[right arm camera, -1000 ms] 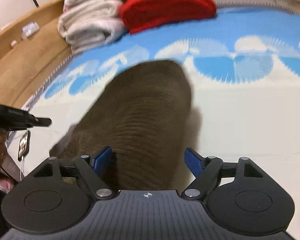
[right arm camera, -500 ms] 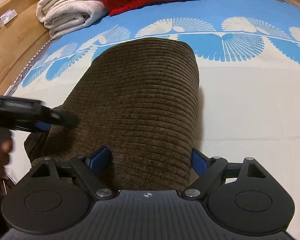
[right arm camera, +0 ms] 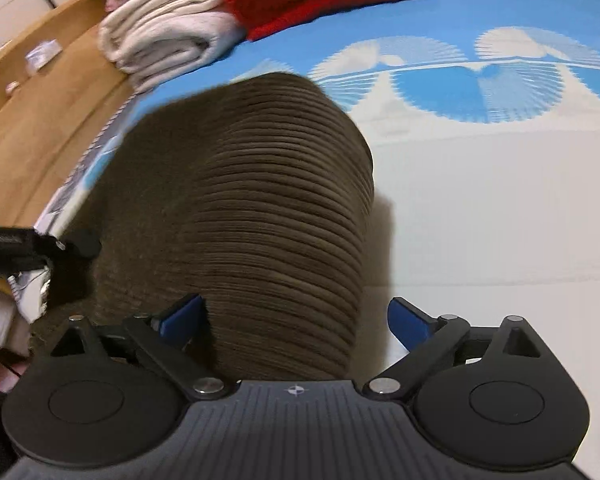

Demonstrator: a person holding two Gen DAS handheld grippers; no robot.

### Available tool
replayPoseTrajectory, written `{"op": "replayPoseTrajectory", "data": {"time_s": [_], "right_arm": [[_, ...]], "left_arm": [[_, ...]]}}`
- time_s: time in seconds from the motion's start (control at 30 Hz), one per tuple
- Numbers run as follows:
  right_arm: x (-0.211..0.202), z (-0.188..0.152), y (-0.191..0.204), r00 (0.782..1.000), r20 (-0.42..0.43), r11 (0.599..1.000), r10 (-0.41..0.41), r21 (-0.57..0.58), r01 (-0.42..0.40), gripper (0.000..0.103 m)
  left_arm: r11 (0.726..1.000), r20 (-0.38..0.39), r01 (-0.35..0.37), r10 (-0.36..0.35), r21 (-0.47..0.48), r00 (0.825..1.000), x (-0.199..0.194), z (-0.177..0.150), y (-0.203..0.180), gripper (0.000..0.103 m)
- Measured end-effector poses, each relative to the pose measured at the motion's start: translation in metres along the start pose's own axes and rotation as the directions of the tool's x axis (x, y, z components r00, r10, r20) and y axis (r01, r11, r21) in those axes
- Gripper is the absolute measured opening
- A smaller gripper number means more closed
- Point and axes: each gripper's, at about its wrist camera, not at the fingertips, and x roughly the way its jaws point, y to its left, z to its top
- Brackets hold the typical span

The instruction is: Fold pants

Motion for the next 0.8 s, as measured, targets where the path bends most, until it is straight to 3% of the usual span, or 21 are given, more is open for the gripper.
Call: {"op": "replayPoseTrajectory", "data": {"time_s": [0.1, 0.17, 0.2, 0.27, 0.4, 0.47, 0.5, 0.53, 0.6, 0.67, 0.7, 0.8], "right_arm": [[0.008, 0.003, 0.008, 1.000, -0.018, 1.000, 0.017, -0.026, -0.018, 0.098], [0.013, 0.005, 0.007, 0.999, -0.037, 1.000, 0.014, -0.010, -0.014, 0.099], [0.017, 0.007, 0.006, 0.998, -0.055, 1.000, 0.009, 0.000, -0.009, 0.100], [0.029, 0.007, 0.000, 0.995, -0.101, 1.000, -0.003, 0.022, 0.005, 0.102], [0.052, 0.006, -0.018, 0.986, -0.157, 0.989, 0.047, 0.144, -0.024, 0.102], [0.057, 0.003, -0.024, 0.983, -0.165, 0.980, 0.079, 0.192, -0.047, 0.099], [0.058, 0.003, -0.025, 0.983, -0.161, 0.979, 0.092, 0.197, -0.060, 0.087], [0.057, 0.004, -0.024, 0.982, -0.151, 0.978, 0.114, 0.189, -0.084, 0.065], [0.051, 0.009, -0.017, 0.982, -0.136, 0.982, 0.132, 0.153, -0.111, 0.051], [0.042, 0.015, -0.012, 0.983, -0.119, 0.985, 0.139, 0.116, -0.125, 0.043], [0.036, 0.020, -0.012, 0.986, -0.107, 0.988, 0.131, 0.100, -0.120, 0.042], [0.009, 0.042, -0.019, 0.995, -0.055, 0.994, 0.085, 0.075, -0.081, 0.039]], "left_arm": [[0.998, -0.037, -0.037, 0.035, -0.058, 0.999, 0.013, 0.005, 0.017, 0.053], [0.994, -0.041, -0.015, 0.010, -0.112, 0.999, 0.016, 0.009, 0.024, 0.089], [0.991, -0.050, -0.007, 0.001, -0.131, 0.999, 0.021, 0.012, 0.025, 0.092], [0.986, -0.091, 0.007, -0.023, -0.166, 0.996, 0.037, 0.018, 0.027, 0.092], [0.970, -0.151, 0.066, -0.103, -0.232, 0.983, 0.065, 0.018, 0.032, 0.093], [0.955, -0.164, 0.109, -0.158, -0.275, 0.974, 0.075, 0.017, 0.033, 0.085], [0.954, -0.169, 0.116, -0.168, -0.277, 0.971, 0.077, 0.018, 0.030, 0.084], [0.962, -0.163, 0.108, -0.152, -0.251, 0.975, 0.077, 0.020, 0.024, 0.076], [0.971, -0.154, 0.097, -0.133, -0.220, 0.979, 0.076, 0.023, 0.013, 0.068], [0.966, -0.134, 0.120, -0.153, -0.228, 0.979, 0.073, 0.029, 0.002, 0.047], [0.959, -0.118, 0.150, -0.182, -0.239, 0.976, 0.071, 0.032, -0.004, 0.043], [0.950, -0.056, 0.226, -0.243, -0.214, 0.968, 0.069, 0.046, -0.042, 0.041]]}}
